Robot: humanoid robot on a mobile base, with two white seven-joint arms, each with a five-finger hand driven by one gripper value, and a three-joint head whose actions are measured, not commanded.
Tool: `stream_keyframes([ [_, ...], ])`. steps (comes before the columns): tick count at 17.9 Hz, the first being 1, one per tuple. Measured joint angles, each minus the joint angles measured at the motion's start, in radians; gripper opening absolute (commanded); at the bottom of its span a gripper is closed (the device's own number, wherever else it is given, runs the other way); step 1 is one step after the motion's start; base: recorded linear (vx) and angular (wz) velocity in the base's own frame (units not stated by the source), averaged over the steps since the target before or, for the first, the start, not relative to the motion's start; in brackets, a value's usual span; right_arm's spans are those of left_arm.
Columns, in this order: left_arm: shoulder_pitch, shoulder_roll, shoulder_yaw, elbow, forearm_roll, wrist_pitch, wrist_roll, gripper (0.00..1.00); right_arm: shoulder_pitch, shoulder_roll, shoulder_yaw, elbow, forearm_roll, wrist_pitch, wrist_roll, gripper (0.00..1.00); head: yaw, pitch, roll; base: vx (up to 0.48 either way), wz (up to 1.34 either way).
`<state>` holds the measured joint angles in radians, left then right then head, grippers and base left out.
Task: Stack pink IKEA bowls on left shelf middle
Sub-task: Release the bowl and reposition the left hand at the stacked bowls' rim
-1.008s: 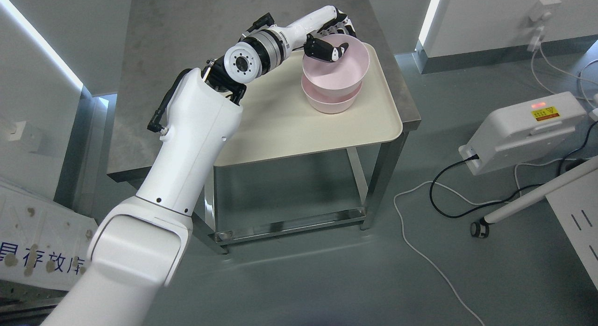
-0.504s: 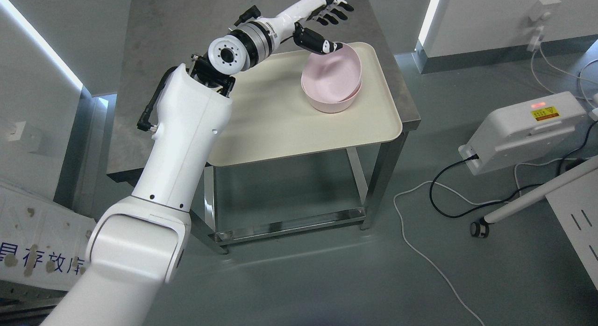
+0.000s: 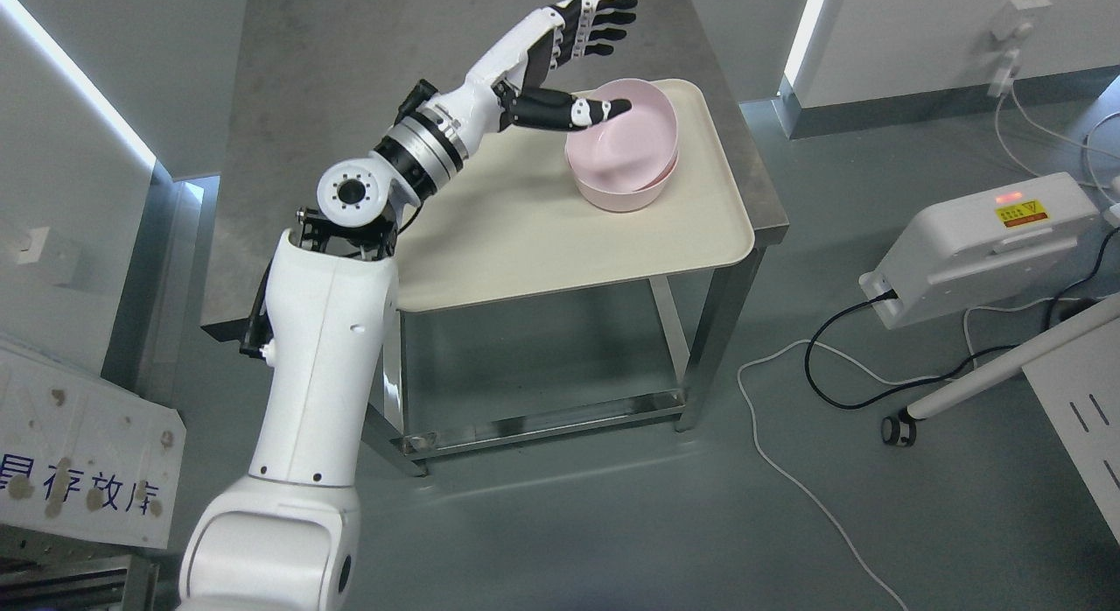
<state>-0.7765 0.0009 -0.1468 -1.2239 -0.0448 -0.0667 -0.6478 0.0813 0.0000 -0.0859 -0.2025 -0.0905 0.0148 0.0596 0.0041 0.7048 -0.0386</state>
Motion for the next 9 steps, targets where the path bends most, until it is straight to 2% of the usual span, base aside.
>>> stream_keyframes([
  [4, 0.086, 0.000, -0.029, -0.075, -0.159, -0.058, -0.012, 0.80, 0.000, 0.000, 0.000, 0.000, 0.000, 0.000, -0.004, 1.00, 0.0000, 0.000, 0.000, 0.000, 0.00],
  [9, 0.092, -0.001, -0.092, -0.114, -0.413, -0.077, -0.013, 0.79, 0.000, 0.000, 0.000, 0.000, 0.000, 0.000, -0.003, 1.00, 0.0000, 0.000, 0.000, 0.000, 0.00],
])
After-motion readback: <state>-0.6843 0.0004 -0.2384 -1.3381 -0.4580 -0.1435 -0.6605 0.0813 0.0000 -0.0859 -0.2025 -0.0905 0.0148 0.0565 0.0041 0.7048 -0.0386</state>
